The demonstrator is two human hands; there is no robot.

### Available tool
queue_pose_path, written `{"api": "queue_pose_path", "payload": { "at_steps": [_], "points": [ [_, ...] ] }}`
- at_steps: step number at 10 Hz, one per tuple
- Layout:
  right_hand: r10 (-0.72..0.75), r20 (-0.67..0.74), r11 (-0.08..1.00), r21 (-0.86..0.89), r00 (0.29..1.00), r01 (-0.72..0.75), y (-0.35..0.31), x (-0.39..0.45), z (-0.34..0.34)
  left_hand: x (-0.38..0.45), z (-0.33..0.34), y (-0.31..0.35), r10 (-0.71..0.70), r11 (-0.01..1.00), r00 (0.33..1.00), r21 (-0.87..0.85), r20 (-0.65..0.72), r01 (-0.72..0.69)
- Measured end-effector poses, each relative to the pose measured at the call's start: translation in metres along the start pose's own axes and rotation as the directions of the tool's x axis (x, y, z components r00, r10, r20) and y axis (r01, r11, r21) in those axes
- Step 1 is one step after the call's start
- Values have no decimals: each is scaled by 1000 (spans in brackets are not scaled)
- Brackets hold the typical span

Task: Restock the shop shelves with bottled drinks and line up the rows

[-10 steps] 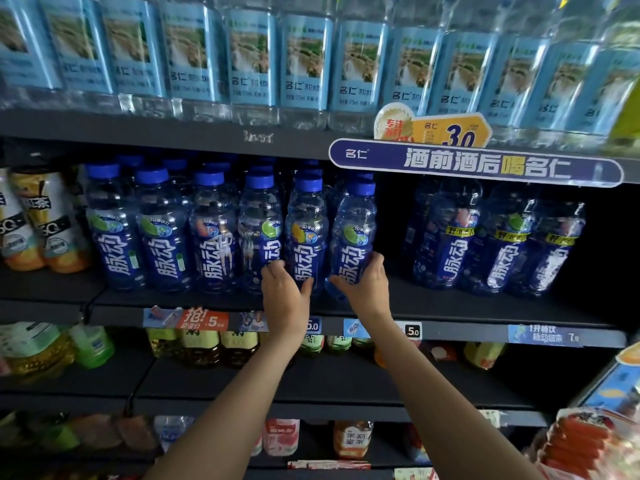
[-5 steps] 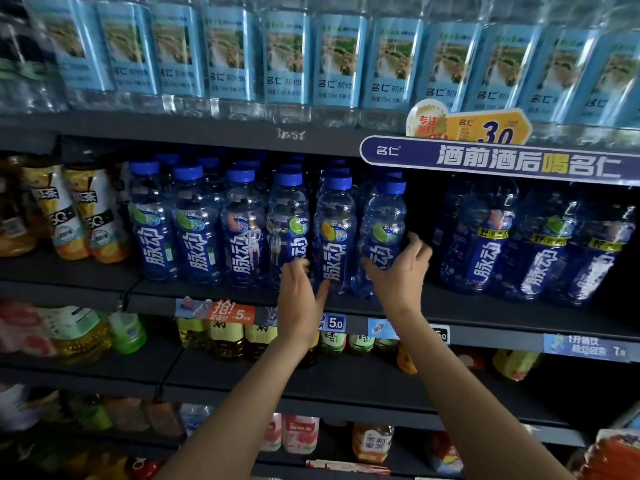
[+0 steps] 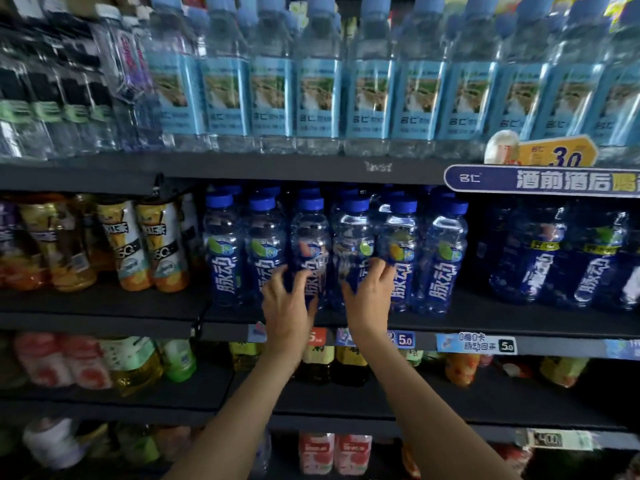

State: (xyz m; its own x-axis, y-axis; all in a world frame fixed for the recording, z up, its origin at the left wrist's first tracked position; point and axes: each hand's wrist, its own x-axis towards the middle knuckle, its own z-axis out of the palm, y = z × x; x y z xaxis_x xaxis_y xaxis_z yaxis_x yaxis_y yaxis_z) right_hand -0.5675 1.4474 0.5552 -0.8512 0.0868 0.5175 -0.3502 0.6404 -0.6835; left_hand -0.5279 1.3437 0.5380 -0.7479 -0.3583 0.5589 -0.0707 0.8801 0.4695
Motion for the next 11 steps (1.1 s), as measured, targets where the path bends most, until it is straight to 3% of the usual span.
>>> {"api": "queue_pose_path", "payload": {
  "at_steps": [1, 2, 5, 9, 11],
  "points": [
    [55, -64, 998, -29, 996, -57, -9, 1, 11, 3, -5, 1, 7, 997, 984, 73, 176, -20],
    [78, -95, 993, -84, 992, -86, -11, 0, 20, 5, -8, -5, 27, 992, 972, 115, 234, -55],
    [162, -134, 981, -81, 978, -174, -22, 0, 33, 7, -4, -23, 96, 972, 968, 189, 231, -141],
    [107, 29, 994, -5, 994, -107, -10, -2, 7, 1, 5, -29, 203, 969, 979, 135, 28, -205],
    [-40, 83, 998, 58, 996, 35, -6, -6, -38, -14, -6, -32, 254, 965, 966, -48, -54, -257]
  ]
}}
